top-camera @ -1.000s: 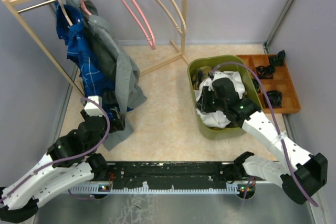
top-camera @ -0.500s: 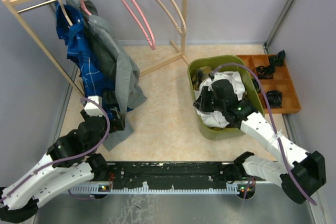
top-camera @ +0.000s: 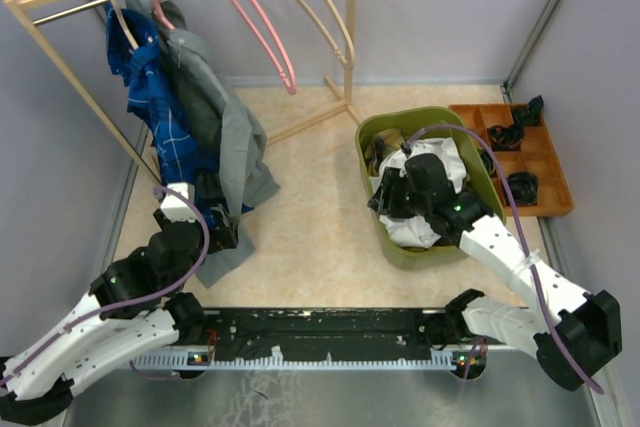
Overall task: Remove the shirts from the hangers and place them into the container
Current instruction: Place the shirt in the bin, then pick up the hanger from the clothesline.
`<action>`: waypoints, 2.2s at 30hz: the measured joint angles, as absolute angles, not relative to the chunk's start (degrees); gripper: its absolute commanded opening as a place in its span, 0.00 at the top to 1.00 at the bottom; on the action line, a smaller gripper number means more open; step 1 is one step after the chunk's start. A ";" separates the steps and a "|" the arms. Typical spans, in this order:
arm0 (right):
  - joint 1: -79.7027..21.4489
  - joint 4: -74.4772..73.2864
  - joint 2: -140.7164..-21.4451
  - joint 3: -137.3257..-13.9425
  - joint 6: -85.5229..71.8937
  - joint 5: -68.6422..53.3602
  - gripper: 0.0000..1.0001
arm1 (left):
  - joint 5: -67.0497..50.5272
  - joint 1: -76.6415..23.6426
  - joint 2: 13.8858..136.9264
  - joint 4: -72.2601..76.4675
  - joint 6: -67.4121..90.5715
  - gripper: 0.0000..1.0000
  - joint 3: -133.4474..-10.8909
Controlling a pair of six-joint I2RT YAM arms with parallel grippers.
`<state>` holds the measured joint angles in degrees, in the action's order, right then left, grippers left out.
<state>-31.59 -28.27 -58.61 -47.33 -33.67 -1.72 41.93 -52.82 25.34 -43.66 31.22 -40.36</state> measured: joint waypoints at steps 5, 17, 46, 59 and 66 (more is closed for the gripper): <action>-31.11 -28.62 -58.63 -47.18 -33.67 -1.76 0.47 | 41.93 -52.82 25.32 -43.66 31.24 0.01 -40.36; -30.44 -32.75 -55.70 -49.15 -33.41 0.82 0.38 | 41.95 -52.82 25.32 -43.66 31.24 0.01 -40.36; -29.45 -32.99 -72.05 -42.81 -29.89 5.54 0.50 | 41.95 -52.82 25.34 -43.66 31.24 0.01 -40.36; -29.43 -32.34 -41.52 -49.95 -23.99 4.78 0.18 | 41.91 -52.82 25.78 -43.64 31.22 0.01 -40.36; -29.43 -22.24 -35.53 -47.22 -26.26 -10.13 0.22 | 41.82 -52.82 25.78 -43.57 31.09 0.01 -40.36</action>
